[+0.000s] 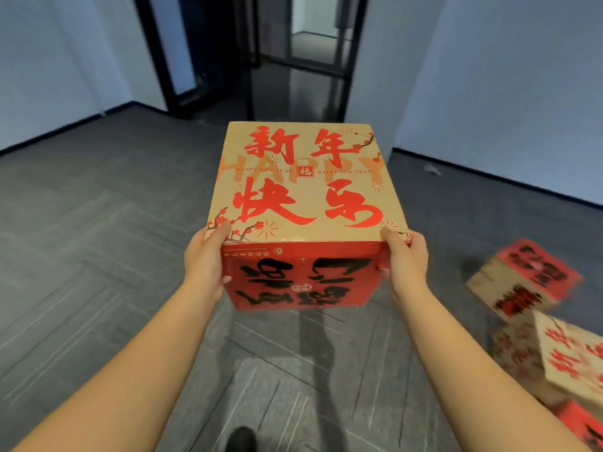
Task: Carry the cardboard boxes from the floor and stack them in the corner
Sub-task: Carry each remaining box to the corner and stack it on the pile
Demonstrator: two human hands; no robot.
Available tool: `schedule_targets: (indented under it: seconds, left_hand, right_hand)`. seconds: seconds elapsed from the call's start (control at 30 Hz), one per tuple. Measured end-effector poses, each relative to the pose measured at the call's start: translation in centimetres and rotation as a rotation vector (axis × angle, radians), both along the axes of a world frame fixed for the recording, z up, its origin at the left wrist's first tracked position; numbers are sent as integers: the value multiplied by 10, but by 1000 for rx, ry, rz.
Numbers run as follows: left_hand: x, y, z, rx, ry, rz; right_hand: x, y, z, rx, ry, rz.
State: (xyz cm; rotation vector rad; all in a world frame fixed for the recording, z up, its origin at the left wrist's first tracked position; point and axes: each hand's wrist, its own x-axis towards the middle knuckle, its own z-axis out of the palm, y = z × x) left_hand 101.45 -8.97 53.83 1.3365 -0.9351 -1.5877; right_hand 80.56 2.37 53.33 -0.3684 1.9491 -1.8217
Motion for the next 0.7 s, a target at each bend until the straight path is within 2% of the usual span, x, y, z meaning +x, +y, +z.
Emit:
schedule_targets:
  seconds: [0.3,0.7]
  left_hand:
    - [159,-45,25,-41,-6,388]
    - [360,-185,63,-124,8,654]
  right_hand:
    - [133,-133,19,-48,-8,401]
    - [342,-347,48,-134,-55,656]
